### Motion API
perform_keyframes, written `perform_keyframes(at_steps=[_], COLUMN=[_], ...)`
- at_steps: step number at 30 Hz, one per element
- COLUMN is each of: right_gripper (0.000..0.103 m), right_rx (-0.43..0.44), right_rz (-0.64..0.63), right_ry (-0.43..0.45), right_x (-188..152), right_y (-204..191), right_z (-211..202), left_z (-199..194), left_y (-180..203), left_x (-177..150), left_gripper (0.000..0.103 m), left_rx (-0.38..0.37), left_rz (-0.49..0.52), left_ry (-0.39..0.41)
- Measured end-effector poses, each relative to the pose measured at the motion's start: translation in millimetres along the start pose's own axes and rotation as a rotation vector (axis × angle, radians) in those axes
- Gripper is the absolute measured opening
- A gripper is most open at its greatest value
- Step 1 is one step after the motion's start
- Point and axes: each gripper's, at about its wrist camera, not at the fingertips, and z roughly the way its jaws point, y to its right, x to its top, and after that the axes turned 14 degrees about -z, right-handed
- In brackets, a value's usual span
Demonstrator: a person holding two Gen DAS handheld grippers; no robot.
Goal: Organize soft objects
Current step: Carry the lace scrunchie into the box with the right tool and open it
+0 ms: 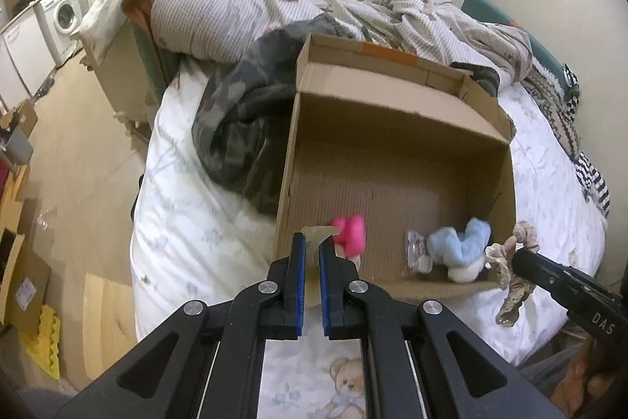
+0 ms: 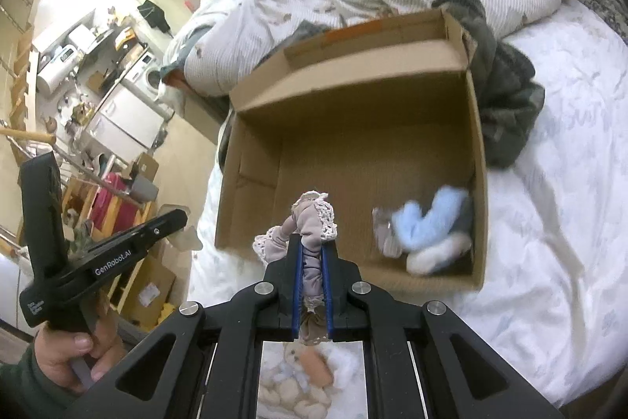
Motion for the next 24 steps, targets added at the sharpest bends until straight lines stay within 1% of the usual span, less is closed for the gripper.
perform_keyframes(at_steps=[4, 8, 12, 15, 18, 21, 24], right_gripper=[0.011, 0.011, 0.011, 0.011, 0.011, 0.011, 0.011], right_rx=[-0.029, -0.048, -0.061, -0.083, -0.087, -0.085, -0.086], right_rz=[-0.019, 0.001, 0.062, 0.063, 0.061, 0.055, 0.052], right_ry=[0.010, 0.023, 0.004, -0.012, -0.036, -0.055, -0.075], right_x=[12.9, 14.5, 8.8, 6.9, 5.9, 5.8, 5.3], right_y=[9.5, 23.3, 37.6, 39.9, 41.5, 41.4, 40.8], right_z=[4.8, 14.8, 29.1, 37.8, 48.0, 56.0, 63.4], left_z=[8.6, 23.7, 40.4, 53.9, 60.1, 63.9, 70.9], left_y=[8.1, 18.1, 23.5, 28.7, 33.8, 36.2, 37.2], left_x=[11.3, 16.4, 12.0, 8.2, 7.7, 8.8, 8.8], left_gripper=[0.006, 0.006, 0.006, 0.006, 0.006, 0.006, 0.007], left_rx=[0.001, -0.002, -0.027, -0.039, -0.042, -0.038, -0.029], left_rz=[0.016, 0.039, 0.065, 0.082, 0.101, 0.110, 0.107], left_ry=[0.010, 0.009, 0.026, 0.017, 0.027, 0.041, 0.028])
